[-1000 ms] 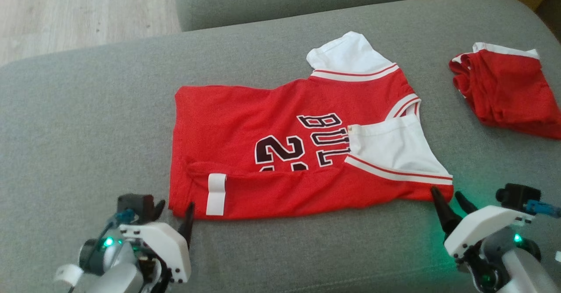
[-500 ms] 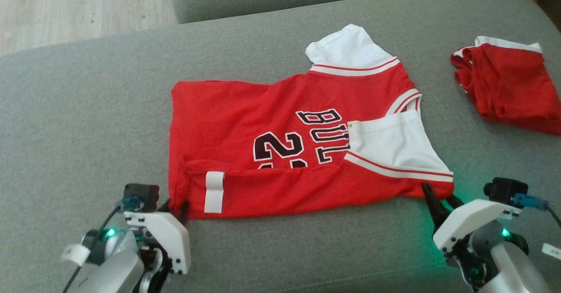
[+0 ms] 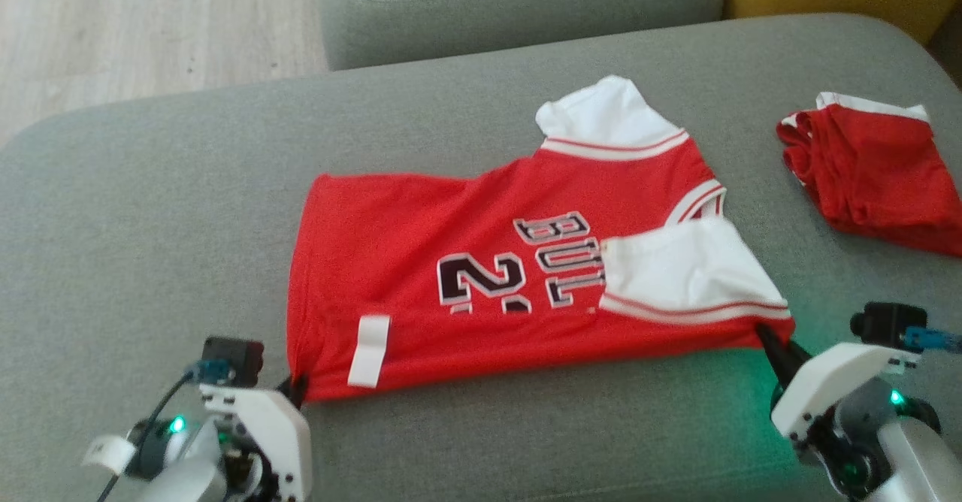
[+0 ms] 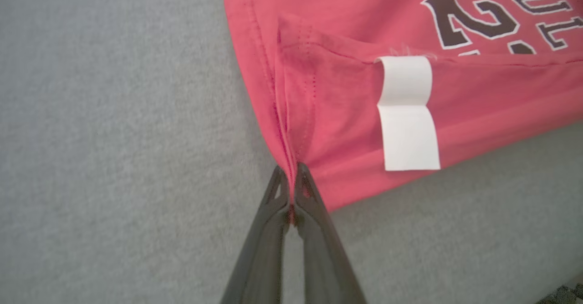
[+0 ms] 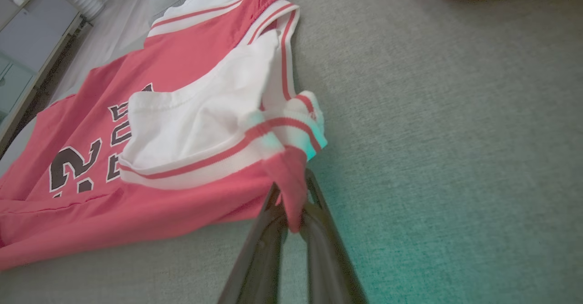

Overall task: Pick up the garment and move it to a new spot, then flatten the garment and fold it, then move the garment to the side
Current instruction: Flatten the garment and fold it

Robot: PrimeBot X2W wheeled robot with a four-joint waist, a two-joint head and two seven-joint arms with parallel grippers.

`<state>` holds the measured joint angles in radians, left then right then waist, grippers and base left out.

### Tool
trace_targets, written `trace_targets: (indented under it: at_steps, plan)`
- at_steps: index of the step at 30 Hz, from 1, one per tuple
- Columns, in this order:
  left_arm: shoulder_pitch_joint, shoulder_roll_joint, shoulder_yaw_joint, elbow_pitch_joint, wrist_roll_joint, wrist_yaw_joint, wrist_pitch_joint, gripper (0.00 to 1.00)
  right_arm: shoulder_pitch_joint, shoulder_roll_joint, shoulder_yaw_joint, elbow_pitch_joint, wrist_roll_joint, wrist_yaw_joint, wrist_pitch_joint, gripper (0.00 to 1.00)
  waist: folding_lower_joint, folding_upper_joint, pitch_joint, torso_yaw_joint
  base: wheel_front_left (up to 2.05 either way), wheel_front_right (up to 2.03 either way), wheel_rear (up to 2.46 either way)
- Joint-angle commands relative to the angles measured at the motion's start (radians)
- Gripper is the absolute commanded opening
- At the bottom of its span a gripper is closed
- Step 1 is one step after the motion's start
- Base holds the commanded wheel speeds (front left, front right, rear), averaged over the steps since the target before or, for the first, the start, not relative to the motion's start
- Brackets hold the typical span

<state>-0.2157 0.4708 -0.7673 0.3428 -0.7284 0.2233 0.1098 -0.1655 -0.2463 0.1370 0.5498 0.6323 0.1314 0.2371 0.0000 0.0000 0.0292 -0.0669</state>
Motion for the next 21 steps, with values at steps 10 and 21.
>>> trace_targets:
  at_steps: [10, 21]
  plan:
    - [0.1, 0.114, 0.042, -0.152, -0.051, 0.076, 0.078, 0.0, 0.148, -0.058, -0.022, -0.193, 0.012, -0.001, 0.181, 0.0, 0.0, 0.0, -0.033, 0.026, 0.0, 0.0, 0.0]
    - [0.119, 0.123, 0.045, -0.201, -0.068, 0.106, 0.107, 1.0, 0.201, -0.006, -0.115, -0.314, -0.043, -0.001, 0.248, 1.0, 0.0, 0.0, -0.032, 0.024, 0.0, 0.0, 0.0]
